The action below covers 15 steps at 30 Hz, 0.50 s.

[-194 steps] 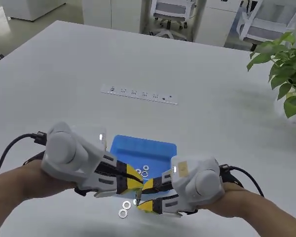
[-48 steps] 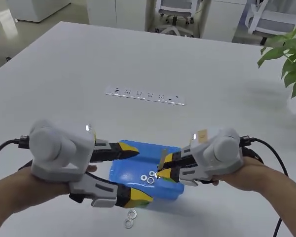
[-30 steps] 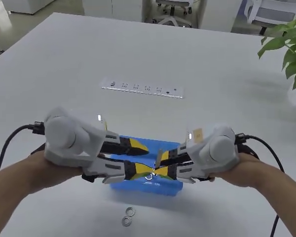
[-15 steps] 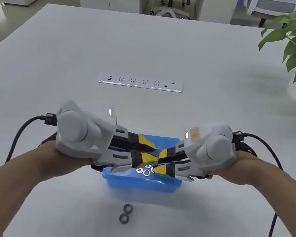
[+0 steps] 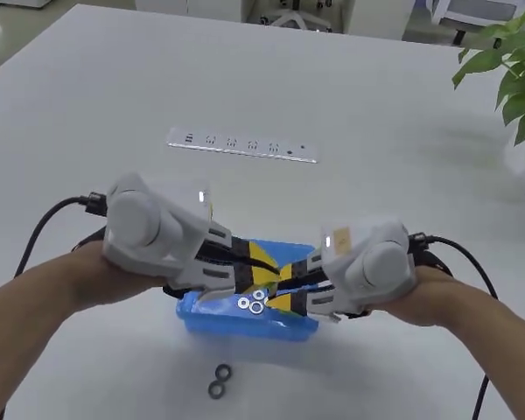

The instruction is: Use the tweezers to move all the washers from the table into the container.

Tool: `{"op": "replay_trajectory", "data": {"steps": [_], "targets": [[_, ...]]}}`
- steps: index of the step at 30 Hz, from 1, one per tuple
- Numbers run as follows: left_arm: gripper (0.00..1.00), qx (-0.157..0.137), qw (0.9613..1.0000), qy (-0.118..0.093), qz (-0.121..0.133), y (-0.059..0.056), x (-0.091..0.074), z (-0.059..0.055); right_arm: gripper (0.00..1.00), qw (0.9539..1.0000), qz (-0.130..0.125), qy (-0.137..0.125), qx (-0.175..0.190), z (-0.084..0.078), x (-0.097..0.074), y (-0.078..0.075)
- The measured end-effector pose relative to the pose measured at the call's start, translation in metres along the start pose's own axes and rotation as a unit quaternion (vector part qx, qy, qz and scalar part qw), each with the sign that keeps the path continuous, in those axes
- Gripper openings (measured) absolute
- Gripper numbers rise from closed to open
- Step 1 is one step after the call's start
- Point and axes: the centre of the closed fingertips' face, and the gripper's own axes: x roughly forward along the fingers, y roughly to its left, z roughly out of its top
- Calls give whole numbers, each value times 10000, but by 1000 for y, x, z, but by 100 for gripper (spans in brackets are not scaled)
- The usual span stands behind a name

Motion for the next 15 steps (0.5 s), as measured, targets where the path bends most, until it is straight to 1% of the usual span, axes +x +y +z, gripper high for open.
{"op": "replay_trajectory", "data": {"steps": [8,11,13,15], "targets": [[5,-39,10000,28,33,1,-2,0,15,10000,-44,4,2,3,-2,0],[5,-48,10000,26,16,0,-2,1,20,9999,-98,3,74,3,-3,-2],[5,-48,10000,31,18,0,-2,1,21,9999,-122,-10,112,3,-6,-2],[5,-43,10000,28,27,0,-2,2,24,9998,-162,-23,145,4,-8,-3]]}}
